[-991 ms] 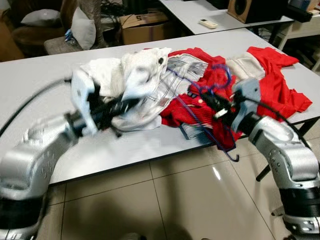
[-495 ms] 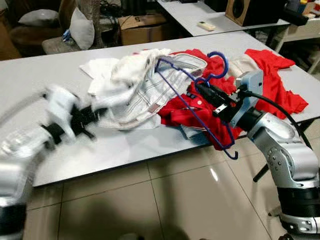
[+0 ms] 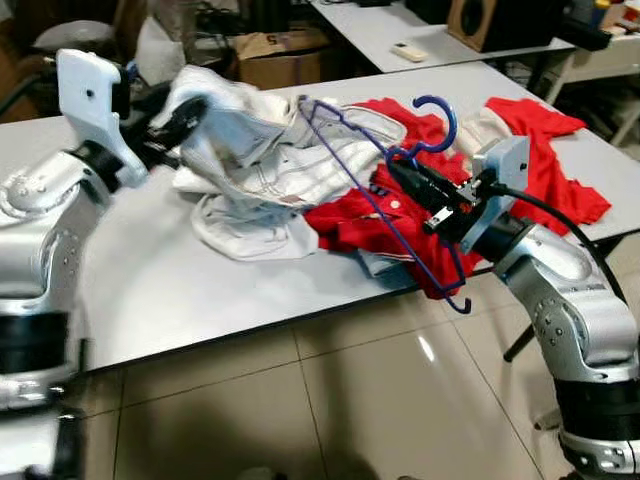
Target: Hang hanger
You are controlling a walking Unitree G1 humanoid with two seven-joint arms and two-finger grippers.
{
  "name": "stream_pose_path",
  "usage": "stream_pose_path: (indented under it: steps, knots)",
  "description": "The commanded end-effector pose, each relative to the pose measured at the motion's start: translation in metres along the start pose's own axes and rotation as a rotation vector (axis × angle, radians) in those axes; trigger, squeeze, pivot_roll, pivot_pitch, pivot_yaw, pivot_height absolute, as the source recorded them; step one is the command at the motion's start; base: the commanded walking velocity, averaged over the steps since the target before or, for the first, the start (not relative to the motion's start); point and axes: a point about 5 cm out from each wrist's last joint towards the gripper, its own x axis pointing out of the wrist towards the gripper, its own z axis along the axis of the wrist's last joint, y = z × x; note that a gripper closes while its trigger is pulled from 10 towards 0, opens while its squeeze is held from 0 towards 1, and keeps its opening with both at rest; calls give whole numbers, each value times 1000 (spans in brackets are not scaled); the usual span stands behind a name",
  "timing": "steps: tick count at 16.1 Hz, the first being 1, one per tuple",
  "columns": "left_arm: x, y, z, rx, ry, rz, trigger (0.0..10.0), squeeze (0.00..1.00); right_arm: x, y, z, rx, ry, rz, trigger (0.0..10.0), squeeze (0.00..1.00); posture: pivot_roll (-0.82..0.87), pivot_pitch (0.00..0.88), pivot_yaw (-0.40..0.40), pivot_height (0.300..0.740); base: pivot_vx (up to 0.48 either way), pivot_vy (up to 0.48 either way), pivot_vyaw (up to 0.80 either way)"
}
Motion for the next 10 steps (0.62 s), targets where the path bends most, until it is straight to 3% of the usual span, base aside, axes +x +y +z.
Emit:
stream_pose_path:
  steps: [1, 3, 4, 6, 7, 9, 10]
  knots:
    - [-3, 11, -8, 171, 92, 55, 10000, 0, -2, 2, 4, -20, -22, 7, 10000, 0, -106, 0, 82, 740, 0, 0, 0]
    - [-13, 12, -20, 95, 144, -45, 10000, 0, -3, 2, 3, -17, -25, -3, 10000, 0, -106, 0, 82, 740, 0, 0, 0]
    - [-31, 6, -39, 145, 284, -204, 10000, 1000, -4, 2, 3, -16, -23, -5, 10000, 0, -103, 0, 77, 740, 0, 0, 0]
    - [-50, -7, -49, 64, 322, -380, 10000, 1000, -4, 2, 2, -13, -21, -4, 10000, 0, -103, 0, 77, 740, 0, 0, 0]
    - [-53, -10, -50, 48, 325, -416, 10000, 1000, -4, 2, 2, -12, -20, -2, 10000, 0, -89, 0, 58, 740, 0, 0, 0]
    - [-63, -20, -47, -117, 258, -515, 10000, 1000, -2, 3, 1, -8, -20, 12, 10000, 0, -80, 0, 48, 740, 0, 0, 0]
    - [-66, -24, -37, -200, 171, -561, 10000, 1000, 0, 4, 1, -5, -22, 18, 10000, 0, -77, 0, 46, 740, 0, 0, 0]
